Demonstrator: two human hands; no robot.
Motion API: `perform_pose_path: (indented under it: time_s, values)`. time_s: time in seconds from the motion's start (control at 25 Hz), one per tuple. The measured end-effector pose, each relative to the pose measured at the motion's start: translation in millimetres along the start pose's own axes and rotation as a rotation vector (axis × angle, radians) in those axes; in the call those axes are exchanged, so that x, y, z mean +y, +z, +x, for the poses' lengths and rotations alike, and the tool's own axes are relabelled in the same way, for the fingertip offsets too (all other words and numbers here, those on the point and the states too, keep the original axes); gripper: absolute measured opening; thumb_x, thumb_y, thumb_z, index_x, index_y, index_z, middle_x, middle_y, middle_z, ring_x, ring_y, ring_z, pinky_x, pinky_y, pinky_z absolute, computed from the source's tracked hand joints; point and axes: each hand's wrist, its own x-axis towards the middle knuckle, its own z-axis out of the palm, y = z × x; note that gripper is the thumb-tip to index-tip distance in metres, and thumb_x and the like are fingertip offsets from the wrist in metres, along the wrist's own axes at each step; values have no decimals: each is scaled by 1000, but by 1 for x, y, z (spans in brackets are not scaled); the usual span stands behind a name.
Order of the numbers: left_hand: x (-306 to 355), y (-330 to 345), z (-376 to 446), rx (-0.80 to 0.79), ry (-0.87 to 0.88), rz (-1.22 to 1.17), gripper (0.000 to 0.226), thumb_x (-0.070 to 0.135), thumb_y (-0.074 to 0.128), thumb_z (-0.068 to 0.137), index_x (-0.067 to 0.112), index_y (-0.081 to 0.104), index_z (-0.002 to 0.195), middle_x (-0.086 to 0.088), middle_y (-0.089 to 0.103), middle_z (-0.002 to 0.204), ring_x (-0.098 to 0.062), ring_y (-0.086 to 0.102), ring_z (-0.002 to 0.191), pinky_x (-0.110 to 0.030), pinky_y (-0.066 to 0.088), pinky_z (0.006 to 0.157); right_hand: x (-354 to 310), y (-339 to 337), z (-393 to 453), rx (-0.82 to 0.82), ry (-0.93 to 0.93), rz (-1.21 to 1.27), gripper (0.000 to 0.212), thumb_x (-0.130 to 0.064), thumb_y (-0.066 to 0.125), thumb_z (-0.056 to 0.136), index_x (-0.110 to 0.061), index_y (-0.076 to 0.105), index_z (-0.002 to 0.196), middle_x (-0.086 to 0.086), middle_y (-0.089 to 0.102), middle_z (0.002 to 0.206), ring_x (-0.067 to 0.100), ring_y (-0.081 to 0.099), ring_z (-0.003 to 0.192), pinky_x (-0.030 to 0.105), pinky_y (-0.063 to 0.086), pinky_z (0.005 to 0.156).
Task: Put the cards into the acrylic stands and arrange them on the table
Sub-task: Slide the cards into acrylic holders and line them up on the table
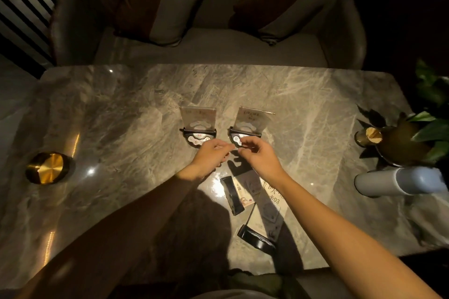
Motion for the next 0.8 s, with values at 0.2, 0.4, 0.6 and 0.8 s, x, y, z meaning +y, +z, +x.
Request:
perform_pose_path:
  time_s: [0.2, 0.4, 0.6, 0.8]
  values:
    - [1, 63, -27, -106, 27, 147, 38, 38, 74, 83, 16, 65, 113, 1, 70, 99, -10, 67, 86, -23, 50, 71, 36, -41, -43, 97, 71, -72, 48, -20, 71, 92, -17, 58, 138, -10, 58, 131, 6, 58, 109, 14, 49, 85]
    - [-38, 113, -41, -174, -85, 266, 58, 34, 76, 78, 11, 58, 128, -7, 72, 113, -23, 72, 97, -44, 57, 91, 93, -64, -80, 173, 223, -10, 50, -5, 69, 92, -10, 54, 140, -1, 60, 124, 6, 62, 104, 2, 45, 64]
    - [-68, 138, -55, -185, -70, 513, 66, 29, 68, 88, 10, 44, 146, -6, 48, 150, -26, 47, 136, -35, 39, 110, 143, -55, -107, 180, 368, -19, 54, -5, 71, 88, -10, 50, 137, -2, 61, 130, 12, 64, 98, 6, 46, 56]
    - [-86, 143, -58, -126, -40, 595, 61, 27, 69, 85, 6, 50, 139, -10, 57, 141, -27, 55, 127, -32, 45, 99, 173, -35, -121, 216, 512, 25, 51, -10, 73, 82, -12, 48, 126, 8, 68, 122, 18, 70, 92, 19, 51, 55]
